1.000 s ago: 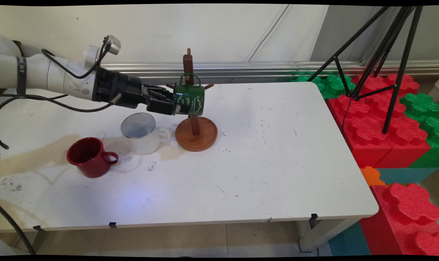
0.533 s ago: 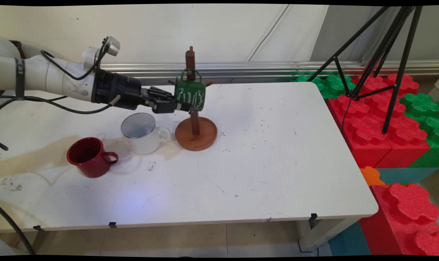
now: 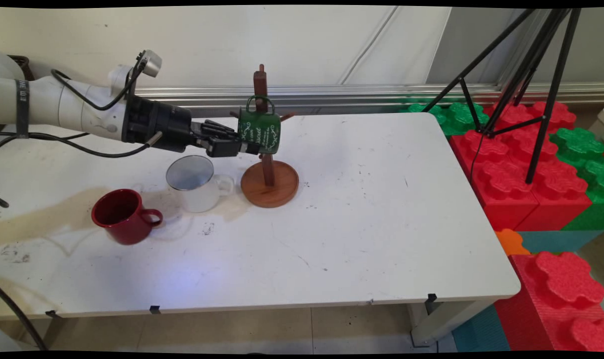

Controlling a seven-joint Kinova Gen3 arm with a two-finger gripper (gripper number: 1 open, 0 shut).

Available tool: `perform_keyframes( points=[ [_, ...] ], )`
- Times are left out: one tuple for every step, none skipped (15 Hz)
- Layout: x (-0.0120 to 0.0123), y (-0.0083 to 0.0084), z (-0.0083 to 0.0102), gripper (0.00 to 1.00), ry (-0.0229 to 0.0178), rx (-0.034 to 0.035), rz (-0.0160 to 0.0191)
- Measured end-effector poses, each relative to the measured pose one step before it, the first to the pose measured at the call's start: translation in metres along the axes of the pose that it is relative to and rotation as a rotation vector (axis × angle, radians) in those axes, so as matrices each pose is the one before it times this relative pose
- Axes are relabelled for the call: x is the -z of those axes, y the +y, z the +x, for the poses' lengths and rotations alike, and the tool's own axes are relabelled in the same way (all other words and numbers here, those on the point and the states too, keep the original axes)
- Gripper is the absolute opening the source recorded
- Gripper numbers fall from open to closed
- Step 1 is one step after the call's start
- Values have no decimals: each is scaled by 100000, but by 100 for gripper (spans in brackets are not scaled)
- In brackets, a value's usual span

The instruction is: Pick up the green mug from the rack, then place the picked object on the table

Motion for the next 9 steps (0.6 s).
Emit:
perform_keyframes(
  points=[
    [95,60,-30,0,37,0,-154],
    [89,100,26,0,68,-176,-476],
    [51,98,50,0,66,-187,-531],
    [77,169,81,0,128,-307,-826],
    [88,212,101,0,158,-381,-929],
    [100,188,79,0,165,-310,-722],
    [44,132,67,0,90,-189,-511],
    [71,193,88,0,145,-306,-675],
    [43,128,63,0,105,-146,-429]
  ],
)
